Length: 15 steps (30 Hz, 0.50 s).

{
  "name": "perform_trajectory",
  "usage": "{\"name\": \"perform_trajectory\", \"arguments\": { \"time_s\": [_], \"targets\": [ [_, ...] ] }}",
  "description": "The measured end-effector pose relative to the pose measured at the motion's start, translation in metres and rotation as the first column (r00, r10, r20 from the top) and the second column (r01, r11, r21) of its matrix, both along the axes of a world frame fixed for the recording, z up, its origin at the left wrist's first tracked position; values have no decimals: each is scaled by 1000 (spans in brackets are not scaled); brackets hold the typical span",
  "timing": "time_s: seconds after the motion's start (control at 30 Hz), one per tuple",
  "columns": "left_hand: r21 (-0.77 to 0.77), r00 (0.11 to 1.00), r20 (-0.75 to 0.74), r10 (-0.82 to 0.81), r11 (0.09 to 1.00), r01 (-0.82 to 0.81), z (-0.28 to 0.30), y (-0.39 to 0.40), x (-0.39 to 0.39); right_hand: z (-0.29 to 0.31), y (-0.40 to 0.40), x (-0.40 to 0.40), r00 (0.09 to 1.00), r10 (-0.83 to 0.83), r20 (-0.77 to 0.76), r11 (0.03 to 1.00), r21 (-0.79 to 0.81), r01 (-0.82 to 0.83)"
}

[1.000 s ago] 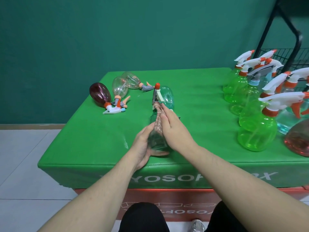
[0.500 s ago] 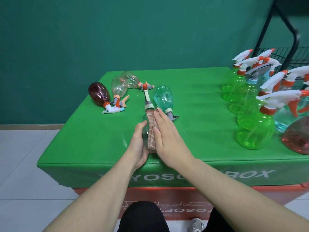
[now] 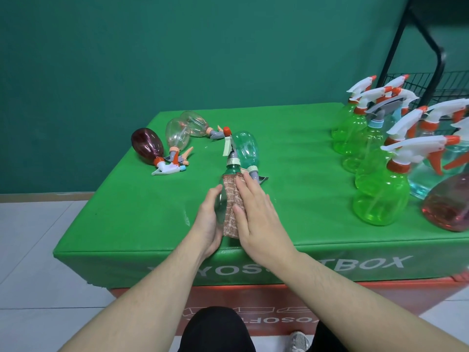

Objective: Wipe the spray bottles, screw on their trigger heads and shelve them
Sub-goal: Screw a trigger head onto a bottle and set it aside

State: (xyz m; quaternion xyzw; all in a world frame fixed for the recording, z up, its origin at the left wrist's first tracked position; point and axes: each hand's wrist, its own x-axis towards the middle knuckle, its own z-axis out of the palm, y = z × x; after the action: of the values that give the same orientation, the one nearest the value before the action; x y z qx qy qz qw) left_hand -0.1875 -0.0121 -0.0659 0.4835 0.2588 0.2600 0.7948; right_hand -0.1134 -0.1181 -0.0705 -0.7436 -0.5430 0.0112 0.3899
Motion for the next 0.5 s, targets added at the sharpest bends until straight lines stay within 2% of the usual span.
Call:
{"name": "perform_trajectory", "arguments": {
  "time_s": [0.13, 0.23, 0.4, 0.5],
  "targets": [
    [38, 998, -68, 3, 999, 0, -1, -1, 2, 12, 17, 9, 996, -29, -85, 999, 41, 32],
    [49, 998, -56, 40, 998, -37, -3, -1, 3, 24, 29, 16, 989, -26, -148, 1000, 10, 28],
    [9, 997, -50, 57, 998, -56, -3, -2, 2, 33, 44, 22, 936, -61, -346, 998, -23, 56],
    [21, 996, -47, 73, 997, -72, -4, -2, 2, 28, 44, 22, 937, -63, -344, 998, -9, 64]
  ]
}}
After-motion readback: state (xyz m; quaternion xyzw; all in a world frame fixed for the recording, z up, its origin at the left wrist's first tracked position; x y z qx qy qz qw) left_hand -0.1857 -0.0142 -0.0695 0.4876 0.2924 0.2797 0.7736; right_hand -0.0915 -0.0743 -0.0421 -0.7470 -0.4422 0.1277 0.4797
